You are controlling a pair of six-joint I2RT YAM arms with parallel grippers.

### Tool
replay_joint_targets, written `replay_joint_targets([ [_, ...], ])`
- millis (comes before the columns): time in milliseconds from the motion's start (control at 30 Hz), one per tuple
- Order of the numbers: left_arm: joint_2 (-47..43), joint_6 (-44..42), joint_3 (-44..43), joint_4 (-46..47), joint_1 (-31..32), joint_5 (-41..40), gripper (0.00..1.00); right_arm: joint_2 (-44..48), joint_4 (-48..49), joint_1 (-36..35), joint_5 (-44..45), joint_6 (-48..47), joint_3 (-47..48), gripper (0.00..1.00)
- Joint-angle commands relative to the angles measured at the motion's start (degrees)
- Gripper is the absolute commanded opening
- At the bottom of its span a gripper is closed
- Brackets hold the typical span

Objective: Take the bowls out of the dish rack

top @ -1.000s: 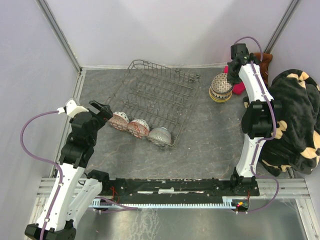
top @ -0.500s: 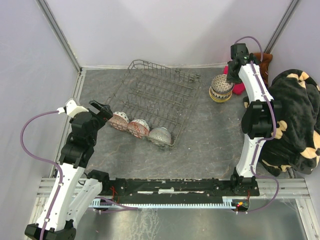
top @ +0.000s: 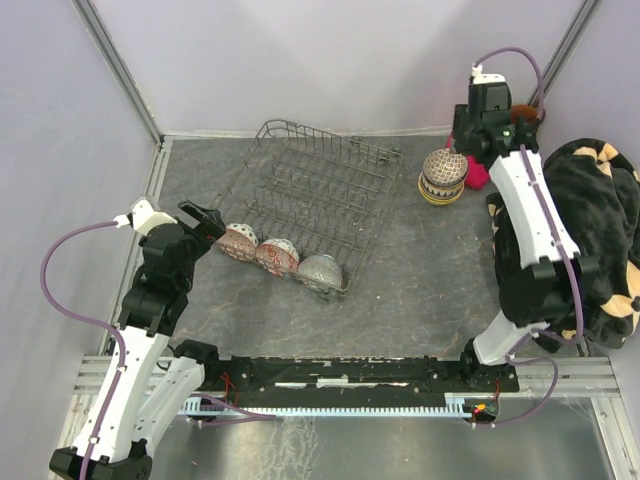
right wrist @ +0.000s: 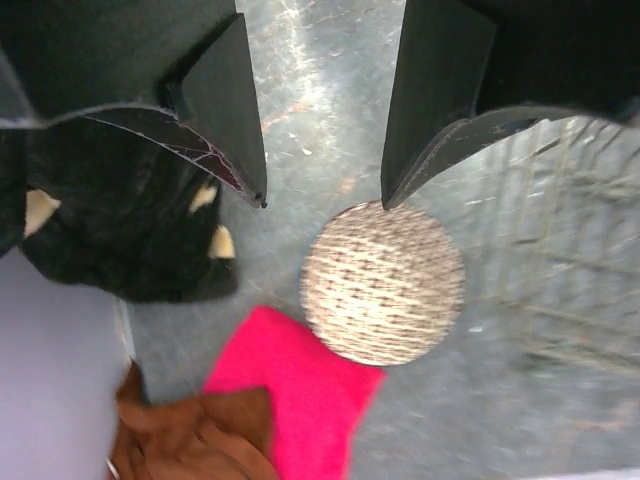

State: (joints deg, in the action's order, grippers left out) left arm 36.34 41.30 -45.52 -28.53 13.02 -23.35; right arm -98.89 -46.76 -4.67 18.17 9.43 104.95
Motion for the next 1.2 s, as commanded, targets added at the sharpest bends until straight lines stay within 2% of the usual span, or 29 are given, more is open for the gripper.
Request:
replay_joint_targets([
  [0,-0.31,-0.35,-1.15,2.67,0.17,0.18,0.99,7.73,8.84,-9.93,-0.88,-4.83,-5.98,0.58],
  [167,-0.20,-0.51,-1.47,2.37,0.17,-0.29,0.99,10.29,11.78,-24.92,-1.73,-6.52,-12.26,0.58],
  [333,0.27,-0.89,-2.03,1.58,0.21,-0.77,0.99,10.51,13.14,-39.62,3.98,-9.07,-16.87,0.57],
  [567,-0.32,-1.46,-2.62,0.33,0.17,-2.19,0.99,10.15,14.86,-54.15,10.39,-10.13,-23.51,0.57],
  [833,-0.87,-1.44,-2.71,-0.05,0.13,-1.92,0.99,6.59,15.47,-62.64,14.59,-10.36,-27.10,0.56],
  [1167,-0.88,-1.64,-2.91,0.09,0.18,-2.13,0.99,1.88,16.75,-64.24,17.88,-10.36,-28.39,0.55],
])
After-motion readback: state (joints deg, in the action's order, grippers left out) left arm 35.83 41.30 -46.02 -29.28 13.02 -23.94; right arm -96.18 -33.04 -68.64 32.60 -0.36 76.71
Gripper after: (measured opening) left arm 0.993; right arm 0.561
